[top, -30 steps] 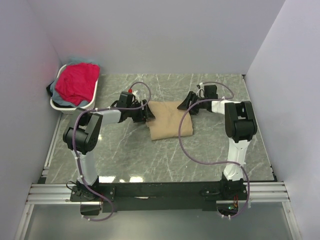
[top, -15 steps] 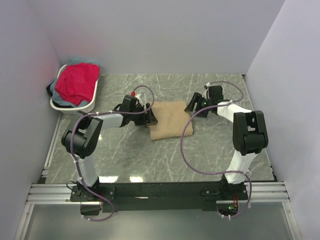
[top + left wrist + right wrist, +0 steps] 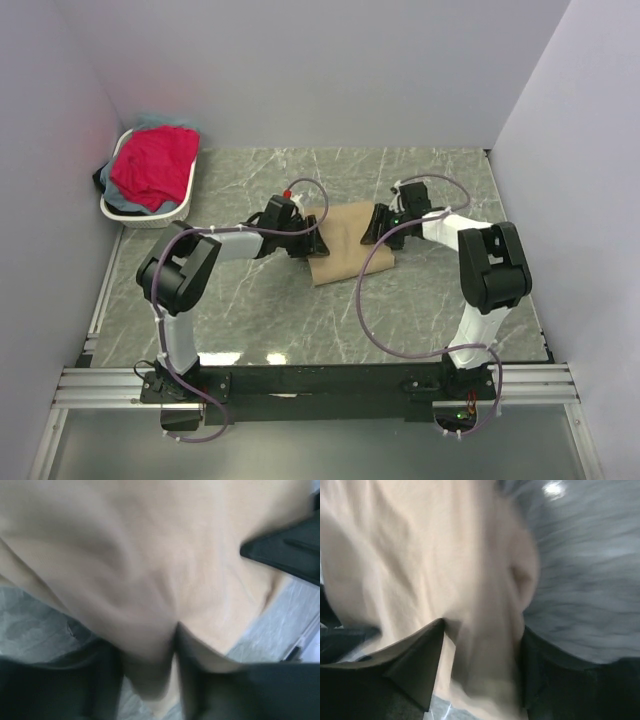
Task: Fold and stack the t-shirts
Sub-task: Fold the tshirt
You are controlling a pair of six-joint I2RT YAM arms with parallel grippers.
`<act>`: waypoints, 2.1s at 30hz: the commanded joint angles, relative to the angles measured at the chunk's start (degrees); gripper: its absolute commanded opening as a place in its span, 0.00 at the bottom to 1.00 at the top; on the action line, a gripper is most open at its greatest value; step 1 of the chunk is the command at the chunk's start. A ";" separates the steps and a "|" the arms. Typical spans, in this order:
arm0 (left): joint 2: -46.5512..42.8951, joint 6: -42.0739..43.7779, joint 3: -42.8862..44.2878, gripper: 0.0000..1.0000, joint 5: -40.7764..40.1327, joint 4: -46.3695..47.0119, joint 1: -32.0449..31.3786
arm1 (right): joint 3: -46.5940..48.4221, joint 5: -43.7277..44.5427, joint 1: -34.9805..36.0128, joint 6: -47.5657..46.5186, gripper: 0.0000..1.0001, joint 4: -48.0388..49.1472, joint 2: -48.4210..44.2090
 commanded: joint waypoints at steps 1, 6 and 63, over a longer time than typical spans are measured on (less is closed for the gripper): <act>3.75 -0.54 -0.11 0.33 -0.80 -5.91 -0.90 | -1.73 -4.54 3.76 0.74 0.50 -0.60 1.51; 3.67 0.95 -0.02 0.02 -3.95 -10.04 -0.29 | -6.38 -5.08 7.53 2.86 0.18 2.47 -0.07; 1.99 1.65 9.56 0.88 7.12 -7.40 5.16 | -20.01 -1.58 7.89 9.80 0.43 5.13 -20.98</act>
